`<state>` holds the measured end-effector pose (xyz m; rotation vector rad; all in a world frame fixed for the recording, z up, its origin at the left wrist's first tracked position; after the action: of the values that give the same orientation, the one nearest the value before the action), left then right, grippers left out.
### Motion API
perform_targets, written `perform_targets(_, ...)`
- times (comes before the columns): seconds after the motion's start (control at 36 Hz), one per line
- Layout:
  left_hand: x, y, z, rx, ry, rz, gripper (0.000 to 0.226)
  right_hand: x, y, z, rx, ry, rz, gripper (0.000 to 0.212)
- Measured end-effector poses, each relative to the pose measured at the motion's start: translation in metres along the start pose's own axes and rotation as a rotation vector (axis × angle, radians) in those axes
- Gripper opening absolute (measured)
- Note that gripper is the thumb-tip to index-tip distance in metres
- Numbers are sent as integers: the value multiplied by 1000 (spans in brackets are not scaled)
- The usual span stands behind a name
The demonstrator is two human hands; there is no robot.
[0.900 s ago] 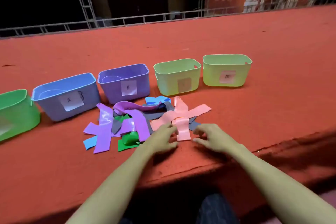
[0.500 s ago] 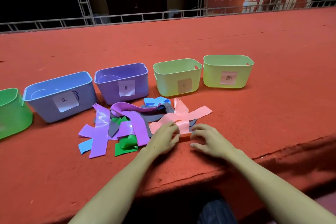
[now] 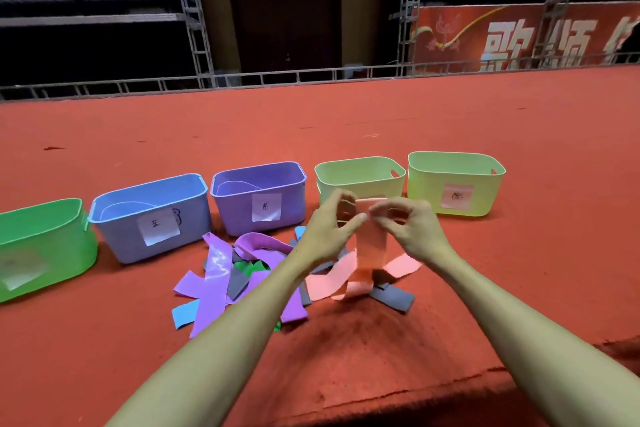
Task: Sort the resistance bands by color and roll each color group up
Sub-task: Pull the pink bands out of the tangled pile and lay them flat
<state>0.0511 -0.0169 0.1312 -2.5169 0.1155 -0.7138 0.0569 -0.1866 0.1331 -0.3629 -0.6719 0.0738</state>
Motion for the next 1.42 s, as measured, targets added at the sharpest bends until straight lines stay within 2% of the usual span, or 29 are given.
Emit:
perform_targets(0.14,14,-15,-21,-127,-11,-83,37,31,-13,31,63,-38,3,23)
perform_targets(0.28,24,-27,-43,-229,54,-183,33,52,-24,64,89,-93,44,26)
perform_targets(0.36,23,-27,-53,-258,104,-98,26,61,-30,83,120,-114,29,29)
perform_targets(0.5,13,-11,-56,-243,151,99,35,71,-45,105,151,-120,-28,34)
perform_targets(0.67,-15,16,-41,-182,109,155,49,75,-68,122,111,-145,-179,30)
perform_targets(0.83,-54,44,-8,-170,22,197,64,68,-89,116,119,-118,-245,31)
perform_targets(1.0,-80,64,12,-133,-58,254,58,46,-90,87,121,-46,-254,28)
perform_targets(1.14,-94,78,36,58,-28,481,55,15,-77,54,42,-22,-177,29)
perform_targets(1.22,-90,76,44,131,47,568,40,-5,-74,37,-40,-56,-128,35)
perform_targets(1.31,-71,69,47,243,141,587,18,-25,-74,20,-118,-68,-105,39)
perform_targets(1.42,-30,64,46,322,109,526,15,-44,-76,-5,-162,-59,-102,46)
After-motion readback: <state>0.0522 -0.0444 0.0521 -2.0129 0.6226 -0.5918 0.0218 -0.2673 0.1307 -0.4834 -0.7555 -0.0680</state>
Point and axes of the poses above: each hand's wrist, its own x-axis towards the middle knuckle, its own y-axis out of the palm, z = x × y, the point moved 2 cm from there along x, towards the middle knuckle, and after that the axes turned 7 degrees about x, right-handed, at the moved point
